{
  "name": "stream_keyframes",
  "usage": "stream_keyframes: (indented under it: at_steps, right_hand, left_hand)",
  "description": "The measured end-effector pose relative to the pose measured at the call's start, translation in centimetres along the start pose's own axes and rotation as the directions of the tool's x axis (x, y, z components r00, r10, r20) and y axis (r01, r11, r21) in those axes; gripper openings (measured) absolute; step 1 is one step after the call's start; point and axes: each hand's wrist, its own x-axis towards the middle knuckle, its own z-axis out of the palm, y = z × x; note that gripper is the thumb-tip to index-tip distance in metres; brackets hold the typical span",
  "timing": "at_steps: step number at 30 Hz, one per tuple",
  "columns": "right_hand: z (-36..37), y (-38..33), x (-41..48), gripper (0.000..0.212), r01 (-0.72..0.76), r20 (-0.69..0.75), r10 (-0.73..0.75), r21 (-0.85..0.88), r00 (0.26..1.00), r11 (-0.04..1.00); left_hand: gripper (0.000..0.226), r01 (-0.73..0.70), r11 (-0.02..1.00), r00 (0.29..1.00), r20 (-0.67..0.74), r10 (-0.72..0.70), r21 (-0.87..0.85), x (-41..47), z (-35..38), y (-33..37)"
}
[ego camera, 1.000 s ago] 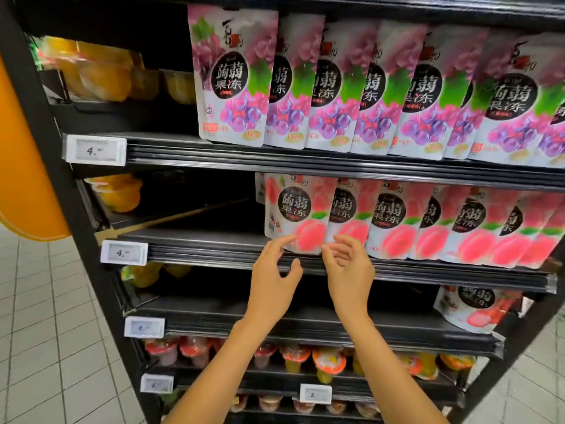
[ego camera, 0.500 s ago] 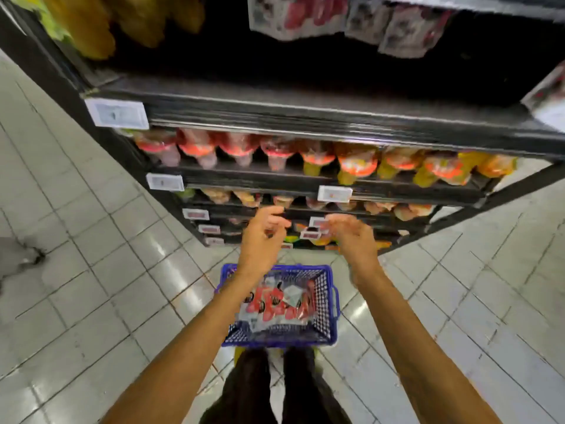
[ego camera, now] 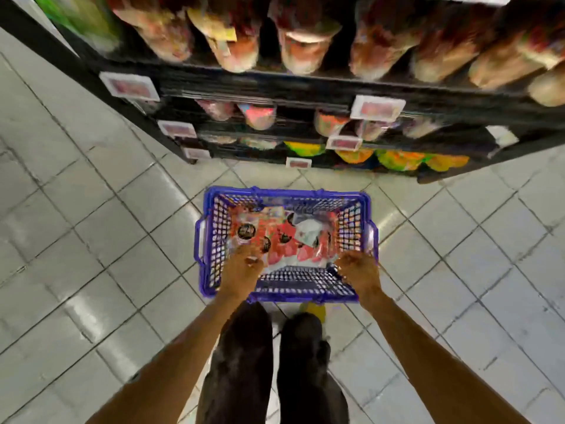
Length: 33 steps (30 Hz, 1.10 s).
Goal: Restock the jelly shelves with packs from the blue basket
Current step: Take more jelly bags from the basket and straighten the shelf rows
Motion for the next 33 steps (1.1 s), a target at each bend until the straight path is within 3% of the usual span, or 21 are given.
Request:
stream_keyframes:
  at_steps: [3, 6, 8, 10, 13, 16, 18, 20, 22, 24, 26, 28, 30, 33]
  right_hand:
    - [2.6, 3.8, 6.2, 0.014, -0.046, 0.065, 0.048, -0.031, 0.997, 0.998]
    - [5.2, 6.5, 12.0, 0.013, -0.056, 0.080, 0.062, -0.074, 0.995, 0.996]
    - [7.2, 7.3, 15.5, 0.027, 0.040, -0.015, -0.043, -0.157, 0.999, 0.987]
    - [9.0, 7.5, 18.4, 0.046, 0.175, -0.047, -0.191, -0.240, 0.980, 0.955]
    - [11.4, 7.8, 22.8, 0.076, 0.284, 0.036, -0.286, -0.294, 0.958, 0.913]
    - [13.1, 8.5, 25.6, 0.089, 0.287, 0.145, -0.248, -0.415, 0.958, 0.863]
    - [13.6, 9.1, 26.0, 0.076, 0.307, 0.186, -0.250, -0.419, 0.950, 0.855]
    - [13.7, 9.8, 25.3, 0.051, 0.377, 0.138, -0.351, -0.345, 0.926, 0.860]
    - [13.7, 10.3, 23.8, 0.032, 0.470, 0.080, -0.468, -0.275, 0.880, 0.839]
    - [13.7, 11.0, 21.9, 0.027, 0.504, 0.094, -0.496, -0.136, 0.863, 0.853]
    - [13.7, 12.1, 20.0, 0.029, 0.485, 0.171, -0.493, 0.091, 0.853, 0.870]
    - [13.3, 13.5, 18.5, 0.035, 0.356, 0.296, -0.427, 0.265, 0.854, 0.896]
    - [12.4, 14.6, 17.8, 0.034, 0.171, 0.479, -0.308, 0.308, 0.822, 0.936]
    - [10.8, 14.9, 18.6, 0.041, -0.033, 0.690, -0.219, 0.333, 0.690, 0.943]
  left_hand:
    - [0.026, 0.049, 0.998, 0.999, -0.021, -0.049, 0.048, 4.1, 3.1, -5.1]
    - [0.038, 0.095, 0.993, 0.995, 0.007, -0.096, 0.076, 8.1, 6.1, -8.7]
    - [0.018, 0.128, 0.989, 0.992, 0.002, -0.128, 0.076, 10.8, 8.1, -10.8]
    - [0.015, 0.103, 0.992, 0.994, 0.032, -0.105, 0.067, 13.4, 10.0, -12.5]
    - [0.020, 0.043, 0.990, 0.991, 0.117, -0.059, 0.133, 16.5, 12.6, -14.1]
    - [0.023, 0.047, 0.995, 0.993, 0.106, -0.056, 0.084, 18.8, 14.6, -15.0]
    - [0.022, 0.054, 0.997, 0.993, 0.099, -0.060, 0.056, 19.6, 15.4, -15.2]
    - [0.019, 0.123, 0.992, 0.988, 0.095, -0.121, -0.011, 19.9, 15.7, -15.3]
    - [0.021, 0.284, 0.945, 0.958, 0.089, -0.272, -0.164, 19.9, 15.8, -15.0]
    - [0.032, 0.456, 0.825, 0.890, 0.161, -0.427, -0.334, 19.3, 15.6, -14.8]
    - [0.045, 0.589, 0.710, 0.808, 0.305, -0.504, -0.387, 18.6, 14.7, -14.9]
    - [0.051, 0.655, 0.648, 0.753, 0.400, -0.522, -0.389, 17.9, 13.8, -15.3]
    - [0.048, 0.655, 0.669, 0.749, 0.413, -0.517, -0.351, 17.4, 13.1, -15.8]
    - [0.037, 0.606, 0.749, 0.782, 0.374, -0.499, -0.268, 16.9, 12.4, -16.7]
